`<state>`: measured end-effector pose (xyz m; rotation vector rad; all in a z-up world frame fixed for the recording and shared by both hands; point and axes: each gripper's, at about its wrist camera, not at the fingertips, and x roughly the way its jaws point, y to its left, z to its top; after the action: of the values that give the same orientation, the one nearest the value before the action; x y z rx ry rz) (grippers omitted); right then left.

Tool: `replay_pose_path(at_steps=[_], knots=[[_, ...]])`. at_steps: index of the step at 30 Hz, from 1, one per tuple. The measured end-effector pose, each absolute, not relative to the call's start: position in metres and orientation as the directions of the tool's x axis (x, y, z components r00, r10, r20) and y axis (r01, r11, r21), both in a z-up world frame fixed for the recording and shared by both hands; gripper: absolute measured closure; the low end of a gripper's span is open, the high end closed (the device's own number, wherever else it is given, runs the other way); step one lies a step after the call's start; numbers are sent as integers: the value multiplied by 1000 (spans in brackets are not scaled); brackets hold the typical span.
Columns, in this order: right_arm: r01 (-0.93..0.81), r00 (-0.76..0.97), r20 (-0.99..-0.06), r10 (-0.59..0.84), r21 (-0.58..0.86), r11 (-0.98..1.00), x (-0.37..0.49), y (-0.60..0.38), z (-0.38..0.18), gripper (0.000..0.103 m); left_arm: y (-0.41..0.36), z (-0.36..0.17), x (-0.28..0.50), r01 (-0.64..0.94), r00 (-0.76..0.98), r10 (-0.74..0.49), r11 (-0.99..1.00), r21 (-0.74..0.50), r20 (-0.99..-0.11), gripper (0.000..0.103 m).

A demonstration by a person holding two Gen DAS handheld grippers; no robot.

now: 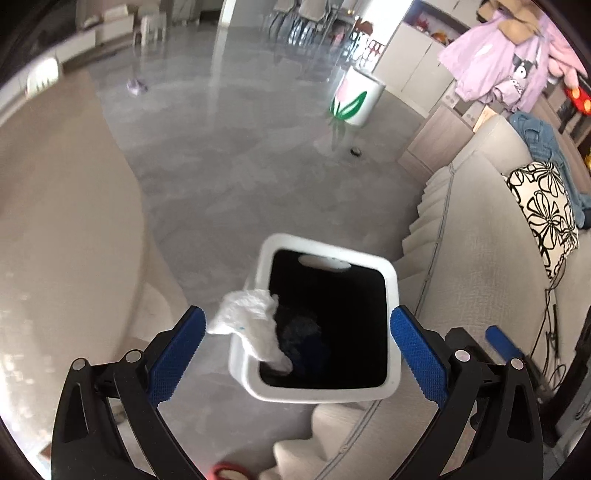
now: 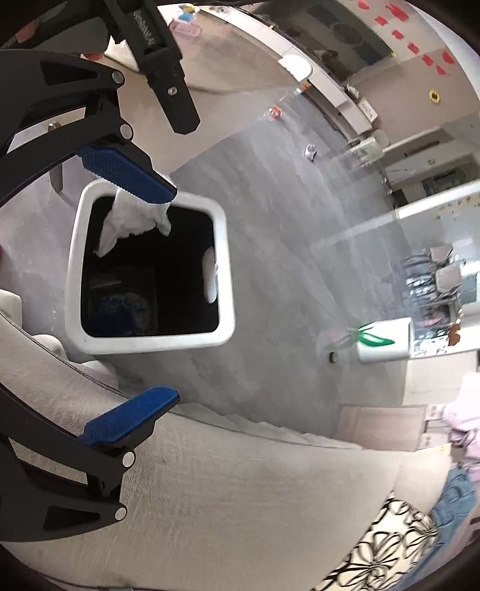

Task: Collect trash
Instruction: 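Move both tools back to the table toward the sock and pink box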

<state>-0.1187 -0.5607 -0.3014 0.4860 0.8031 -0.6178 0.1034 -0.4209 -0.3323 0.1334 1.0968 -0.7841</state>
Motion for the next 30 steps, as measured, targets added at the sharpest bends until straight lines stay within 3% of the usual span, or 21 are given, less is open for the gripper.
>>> replay_pose_path(at_steps=[14,22,30], knots=[[541,647,-693,-318,123,832,-99,-484,-226,4,-317,-242,99,572,493,-450,813,-113,-745,5],[345,749,-624,-222,81,935,-51,-399,-189,4,-216,-213,118,401,645,-306,916,-31,-700,5],[163,783,-614,-96,54,985,7,-321,-181,4,-124,-206,141,243,713,-179,970,0,-679,5]])
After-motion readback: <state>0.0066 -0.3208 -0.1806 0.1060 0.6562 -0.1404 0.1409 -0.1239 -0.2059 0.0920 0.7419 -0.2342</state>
